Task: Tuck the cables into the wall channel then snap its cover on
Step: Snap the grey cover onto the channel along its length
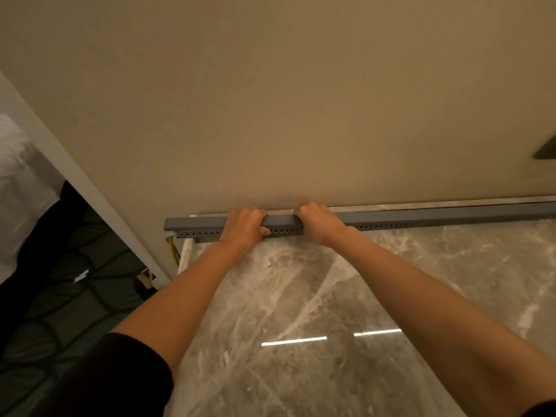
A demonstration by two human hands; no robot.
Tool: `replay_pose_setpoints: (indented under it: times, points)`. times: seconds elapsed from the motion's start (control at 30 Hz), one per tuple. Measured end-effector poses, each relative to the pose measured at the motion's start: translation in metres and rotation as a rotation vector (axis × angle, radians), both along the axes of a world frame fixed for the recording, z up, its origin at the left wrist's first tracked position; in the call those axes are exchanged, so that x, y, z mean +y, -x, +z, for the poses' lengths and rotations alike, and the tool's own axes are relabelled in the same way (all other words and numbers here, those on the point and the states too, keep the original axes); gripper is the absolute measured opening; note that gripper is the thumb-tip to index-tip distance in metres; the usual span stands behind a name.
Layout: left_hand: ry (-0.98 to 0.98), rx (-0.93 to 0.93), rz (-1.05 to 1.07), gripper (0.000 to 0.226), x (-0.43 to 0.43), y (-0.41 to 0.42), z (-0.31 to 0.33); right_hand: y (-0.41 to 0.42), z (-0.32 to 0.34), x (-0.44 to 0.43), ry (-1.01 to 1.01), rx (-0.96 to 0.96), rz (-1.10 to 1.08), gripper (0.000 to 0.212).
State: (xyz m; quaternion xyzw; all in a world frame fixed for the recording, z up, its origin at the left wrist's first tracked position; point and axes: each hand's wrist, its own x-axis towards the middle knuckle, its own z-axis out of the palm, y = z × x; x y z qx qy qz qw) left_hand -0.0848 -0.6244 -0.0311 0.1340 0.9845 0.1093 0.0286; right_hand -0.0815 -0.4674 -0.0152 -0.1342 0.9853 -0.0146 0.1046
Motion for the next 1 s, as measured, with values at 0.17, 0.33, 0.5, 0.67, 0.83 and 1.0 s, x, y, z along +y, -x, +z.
replay_pose_setpoints:
  times: [0.17, 0.33, 0.5, 0.67, 0.83, 1.0]
  points:
    - [0.041, 0.033, 0.095, 0.038, -0.050, -0.004, -0.001, -0.003, 0.003, -0.007, 0.017, -0.004, -0.050, 0.025]
    - [0.030, 0.024, 0.085, 0.034, -0.055, -0.004, 0.000, -0.005, 0.009, -0.022, -0.035, -0.011, -0.089, 0.026]
    - [0.022, 0.001, 0.035, 0.034, -0.057, -0.004, -0.001, -0.002, 0.004, -0.055, 0.019, -0.005, -0.032, 0.025]
    - [-0.075, -0.041, -0.002, 0.037, -0.089, -0.001, 0.005, 0.005, 0.003, -0.056, 0.027, -0.030, -0.062, 0.024]
    - [-0.102, -0.084, 0.171, 0.036, -0.135, -0.001, 0.003, 0.006, 0.009, -0.062, 0.001, -0.048, -0.092, 0.028]
    - [-0.392, -0.199, 0.244, 0.038, -0.142, -0.001, 0.005, 0.010, 0.018, -0.094, 0.073, -0.069, -0.002, 0.034]
